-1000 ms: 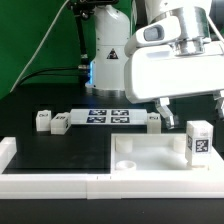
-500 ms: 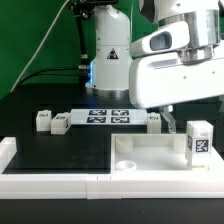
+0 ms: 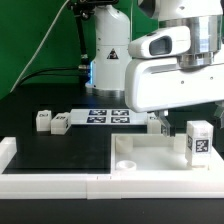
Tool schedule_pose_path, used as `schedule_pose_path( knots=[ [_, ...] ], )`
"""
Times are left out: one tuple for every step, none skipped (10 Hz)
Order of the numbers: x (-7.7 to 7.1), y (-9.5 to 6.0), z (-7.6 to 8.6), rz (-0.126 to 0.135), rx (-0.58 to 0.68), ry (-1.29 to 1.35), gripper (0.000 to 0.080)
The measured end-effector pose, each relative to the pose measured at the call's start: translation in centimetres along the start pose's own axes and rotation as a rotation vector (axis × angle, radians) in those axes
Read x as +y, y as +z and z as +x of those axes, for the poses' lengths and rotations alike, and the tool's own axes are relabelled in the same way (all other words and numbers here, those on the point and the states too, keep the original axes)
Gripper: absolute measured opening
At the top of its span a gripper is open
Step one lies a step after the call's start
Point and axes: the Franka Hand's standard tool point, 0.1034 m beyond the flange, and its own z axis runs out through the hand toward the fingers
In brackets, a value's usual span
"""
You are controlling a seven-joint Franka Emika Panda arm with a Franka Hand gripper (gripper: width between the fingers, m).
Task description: Assemble one leg
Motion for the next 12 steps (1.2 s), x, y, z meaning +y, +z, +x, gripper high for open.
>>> schedule_pose_path(
  knots=[
    [0.1,0.1,1.0,0.007,-0.048,0.073,0.0649],
    [1.2,0.2,2.1,0.012,-0.035,0.060,0.0649],
    [1.6,0.2,2.1,0.011,-0.035,0.066,0.0649],
    [1.4,0.3,2.1,0.011,-0.033,0.062,0.0622],
    [1.4,0.3,2.1,0.011,-0.033,0.062,0.0622],
    [1.4,0.3,2.1,0.011,-0.033,0.062,0.0444],
    [1.4,0.3,2.1,0.011,-0.033,0.062,0.0292],
    [1.4,0.3,2.1,0.011,-0.033,0.062,0.0292],
    [1.4,0.3,2.1,0.011,-0.033,0.062,0.0294],
    [1.4,0.3,2.1,0.011,-0.033,0.062,0.0294],
    [1.4,0.3,2.1,0.012,-0.033,0.067,0.0294],
    [1.4,0.3,2.1,0.012,-0.033,0.101,0.0294]
  ],
)
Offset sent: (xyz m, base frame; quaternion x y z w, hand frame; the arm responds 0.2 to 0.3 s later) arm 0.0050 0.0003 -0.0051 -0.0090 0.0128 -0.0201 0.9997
